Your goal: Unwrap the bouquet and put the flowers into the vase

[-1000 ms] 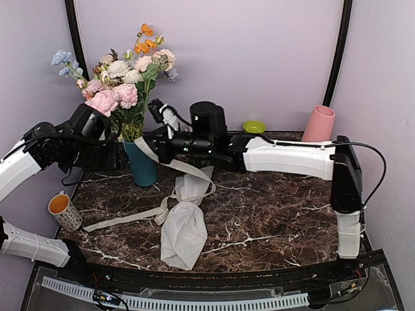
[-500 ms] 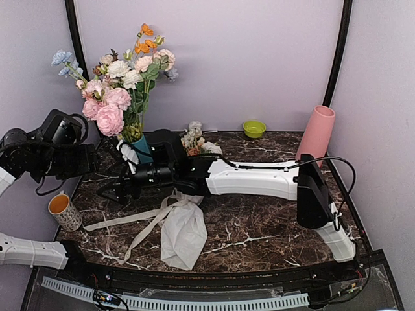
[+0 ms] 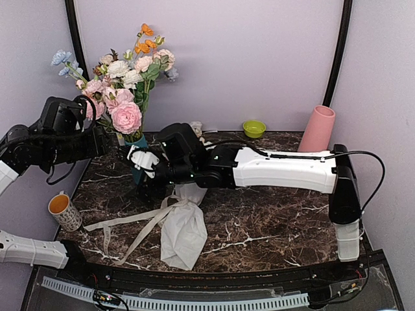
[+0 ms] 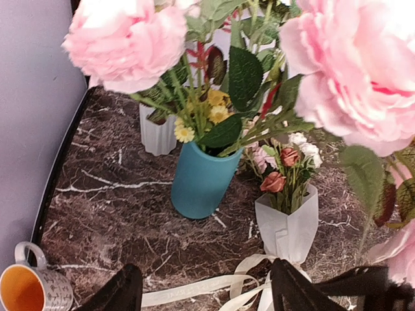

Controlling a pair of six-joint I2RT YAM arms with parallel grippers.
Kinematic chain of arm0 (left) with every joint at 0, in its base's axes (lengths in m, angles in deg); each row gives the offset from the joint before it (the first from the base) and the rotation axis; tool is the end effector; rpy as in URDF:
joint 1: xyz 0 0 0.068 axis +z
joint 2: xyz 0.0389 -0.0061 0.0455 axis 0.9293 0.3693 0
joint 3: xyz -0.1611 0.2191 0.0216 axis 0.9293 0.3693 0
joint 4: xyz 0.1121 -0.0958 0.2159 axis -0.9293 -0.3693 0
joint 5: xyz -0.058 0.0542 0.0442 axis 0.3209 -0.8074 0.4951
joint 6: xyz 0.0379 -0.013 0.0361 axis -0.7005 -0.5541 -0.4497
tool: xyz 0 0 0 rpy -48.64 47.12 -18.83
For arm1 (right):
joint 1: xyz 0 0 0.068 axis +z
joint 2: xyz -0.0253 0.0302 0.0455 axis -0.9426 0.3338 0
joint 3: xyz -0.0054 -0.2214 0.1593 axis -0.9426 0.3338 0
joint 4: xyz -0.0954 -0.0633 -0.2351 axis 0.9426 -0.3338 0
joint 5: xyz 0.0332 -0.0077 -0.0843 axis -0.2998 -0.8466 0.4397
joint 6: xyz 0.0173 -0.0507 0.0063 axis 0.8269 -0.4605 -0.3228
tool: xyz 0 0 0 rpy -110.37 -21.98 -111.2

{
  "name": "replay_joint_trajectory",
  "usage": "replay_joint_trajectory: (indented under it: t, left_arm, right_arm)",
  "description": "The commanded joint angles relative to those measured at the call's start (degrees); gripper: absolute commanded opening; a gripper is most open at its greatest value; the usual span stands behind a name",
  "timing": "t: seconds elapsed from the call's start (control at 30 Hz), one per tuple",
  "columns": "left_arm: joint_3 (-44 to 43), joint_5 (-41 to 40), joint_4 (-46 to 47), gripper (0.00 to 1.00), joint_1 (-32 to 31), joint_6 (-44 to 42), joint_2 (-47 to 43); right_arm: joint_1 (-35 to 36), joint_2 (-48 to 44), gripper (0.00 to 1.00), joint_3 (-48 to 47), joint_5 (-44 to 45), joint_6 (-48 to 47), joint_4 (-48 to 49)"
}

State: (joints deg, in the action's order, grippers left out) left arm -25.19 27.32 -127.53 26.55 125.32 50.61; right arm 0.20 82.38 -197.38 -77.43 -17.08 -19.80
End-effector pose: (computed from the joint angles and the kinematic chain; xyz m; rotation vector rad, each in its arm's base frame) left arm 0.1372 -0.0977 0.4123 -0.2174 2.0555 -0.2495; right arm 0.1615 0.4773 0.3207 -1.4186 1.4374 0.8046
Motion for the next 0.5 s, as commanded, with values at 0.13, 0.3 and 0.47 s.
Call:
replay_joint_trajectory:
  t: [0.13,0.3,0.47]
  left_arm:
    - [1.7,5.6,11.4,0.69,0.0,-10.8,1.5]
    - [1.9,17.8,12.4,0.66,-0.1,-14.1,4.9]
    - [5.0,27.0,14.7,0.64,-0.1,-13.0,7.7]
  right_arm:
    - [1.4,-13.1,0.99,17.7,7.1,3.6,-1.6]
    - [-1.5,-20.1,0.99,24.4,-0.6,5.6,-3.9]
    - [-5.3,-27.4,0.99,32.0,-4.3,4.6,-8.8]
